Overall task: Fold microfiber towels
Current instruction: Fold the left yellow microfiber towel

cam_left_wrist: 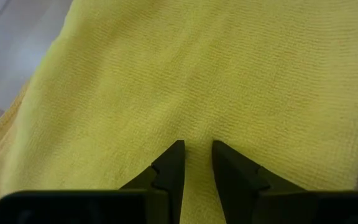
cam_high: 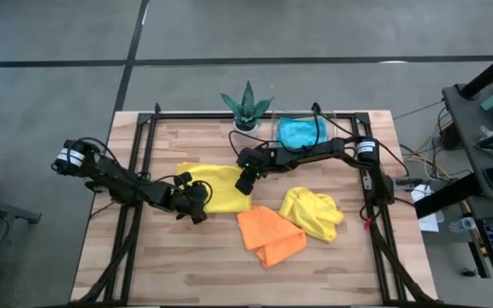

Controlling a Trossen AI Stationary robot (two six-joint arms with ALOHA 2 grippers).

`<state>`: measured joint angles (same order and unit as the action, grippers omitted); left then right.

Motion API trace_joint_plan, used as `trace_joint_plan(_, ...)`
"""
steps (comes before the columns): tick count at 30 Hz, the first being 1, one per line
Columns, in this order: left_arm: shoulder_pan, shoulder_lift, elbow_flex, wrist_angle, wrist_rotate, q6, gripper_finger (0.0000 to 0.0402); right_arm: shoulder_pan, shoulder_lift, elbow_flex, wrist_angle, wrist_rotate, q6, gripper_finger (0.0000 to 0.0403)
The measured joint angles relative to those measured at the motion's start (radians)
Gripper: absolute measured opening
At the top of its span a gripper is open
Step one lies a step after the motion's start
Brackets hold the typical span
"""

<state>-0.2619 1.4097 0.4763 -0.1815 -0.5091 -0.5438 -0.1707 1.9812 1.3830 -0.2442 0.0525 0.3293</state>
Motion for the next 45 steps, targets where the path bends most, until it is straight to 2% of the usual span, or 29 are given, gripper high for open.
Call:
trace_joint_plan(4,-0.001,0.000,-0.001,0.003,-0.003,0.000,0.0067,0.000,0.000,0.000,-0.001,0.000,-0.037,0.0100)
trace_joint_plan(12,0.000,0.000,-0.004,0.011,-0.025,0.001,0.0067,0.009,0.036,-0.002,0.042,-0.008,-0.076,0.0017)
trace_joint_plan(20,-0.001,0.000,-0.014,0.021,-0.029,0.000,0.0067,0.047,-0.024,-0.003,0.042,0.000,-0.113,0.0009)
trace_joint_plan(31,0.000,0.000,-0.021,0.027,-0.032,-0.001,0.0067,0.179,-0.034,-0.003,0.048,0.011,-0.278,0.0009)
trace_joint_plan(35,0.000,0.000,-0.022,0.031,-0.032,-0.001,0.0067,0.188,-0.034,-0.003,0.044,0.019,-0.248,0.0028)
trace_joint_plan(41,0.000,0.000,-0.024,0.037,-0.031,0.000,0.0067,0.191,-0.024,-0.003,0.043,-0.075,-0.242,0.0104)
trace_joint_plan(45,0.000,0.000,-0.025,0.040,-0.029,0.000,0.0067,0.192,-0.043,-0.003,0.030,-0.084,-0.246,0.0145)
